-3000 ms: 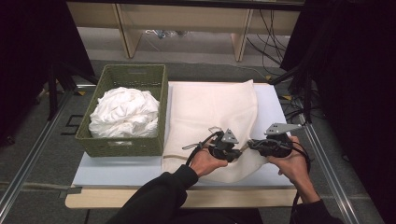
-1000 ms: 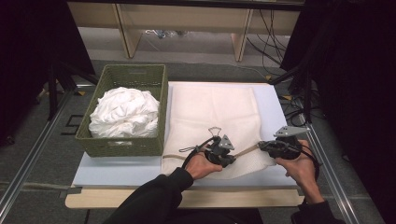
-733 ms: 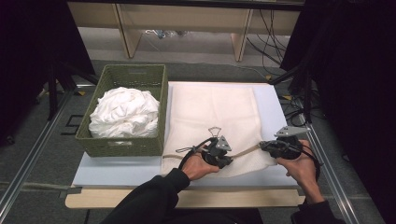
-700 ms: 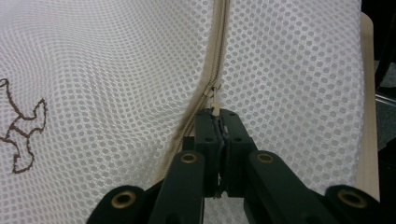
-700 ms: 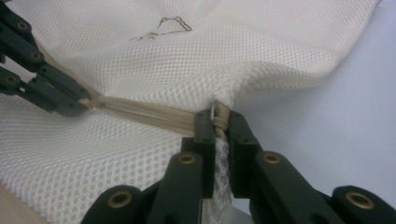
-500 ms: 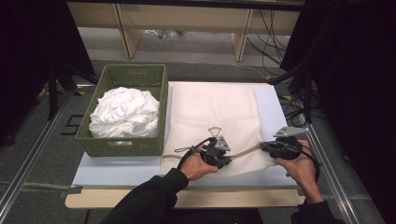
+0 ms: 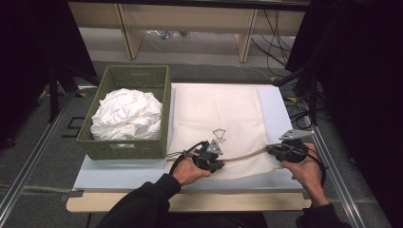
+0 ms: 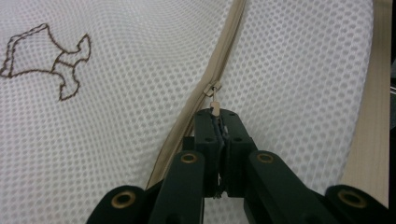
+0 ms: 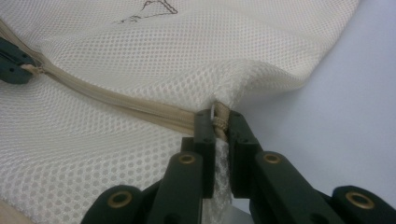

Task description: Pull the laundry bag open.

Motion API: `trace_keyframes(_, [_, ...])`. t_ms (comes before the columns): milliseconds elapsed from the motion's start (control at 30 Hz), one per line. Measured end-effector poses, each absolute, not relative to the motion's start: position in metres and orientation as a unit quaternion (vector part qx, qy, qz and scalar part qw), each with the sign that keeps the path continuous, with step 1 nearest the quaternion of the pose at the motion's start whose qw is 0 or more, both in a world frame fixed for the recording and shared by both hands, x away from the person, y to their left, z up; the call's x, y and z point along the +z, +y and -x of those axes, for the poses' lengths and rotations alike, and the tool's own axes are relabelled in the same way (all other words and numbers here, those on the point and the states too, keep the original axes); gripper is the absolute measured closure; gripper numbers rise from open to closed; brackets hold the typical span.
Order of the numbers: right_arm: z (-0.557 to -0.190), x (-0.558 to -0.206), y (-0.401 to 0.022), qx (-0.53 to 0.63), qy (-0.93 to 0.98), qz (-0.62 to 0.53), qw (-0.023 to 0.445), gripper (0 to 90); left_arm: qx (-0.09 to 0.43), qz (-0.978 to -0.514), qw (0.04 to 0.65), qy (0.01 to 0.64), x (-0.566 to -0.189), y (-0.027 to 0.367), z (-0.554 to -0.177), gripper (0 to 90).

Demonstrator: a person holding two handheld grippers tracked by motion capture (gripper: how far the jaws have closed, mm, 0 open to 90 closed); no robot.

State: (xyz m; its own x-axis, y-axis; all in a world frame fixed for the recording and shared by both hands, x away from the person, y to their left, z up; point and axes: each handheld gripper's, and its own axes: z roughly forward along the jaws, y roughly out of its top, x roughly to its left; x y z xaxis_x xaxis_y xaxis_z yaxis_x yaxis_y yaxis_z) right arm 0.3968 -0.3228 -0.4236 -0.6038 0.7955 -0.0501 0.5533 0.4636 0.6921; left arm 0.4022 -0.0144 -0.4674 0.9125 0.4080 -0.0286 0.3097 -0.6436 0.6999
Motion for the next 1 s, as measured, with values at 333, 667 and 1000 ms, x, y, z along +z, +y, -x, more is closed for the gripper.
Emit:
trace_keyframes(333, [-0.398,-0.427,-0.322,0.323,0.836,-0.402,0.187,85.2,0.064,-0.902,0.377,0.201,-0.466,-0.005,-0.399,86.8])
trace_keyframes(667, [-0.399,-0.429,-0.325,0.316,0.838,-0.403,0.187,85.2,0.070,-0.903,0.371,0.206,-0.465,0.013,-0.397,86.8])
trace_keyframes(1000, [-0.401,-0.431,-0.328,0.314,0.841,-0.400,0.186,85.2,0.067,-0.889,0.384,0.242,-0.465,0.028,-0.393,86.9])
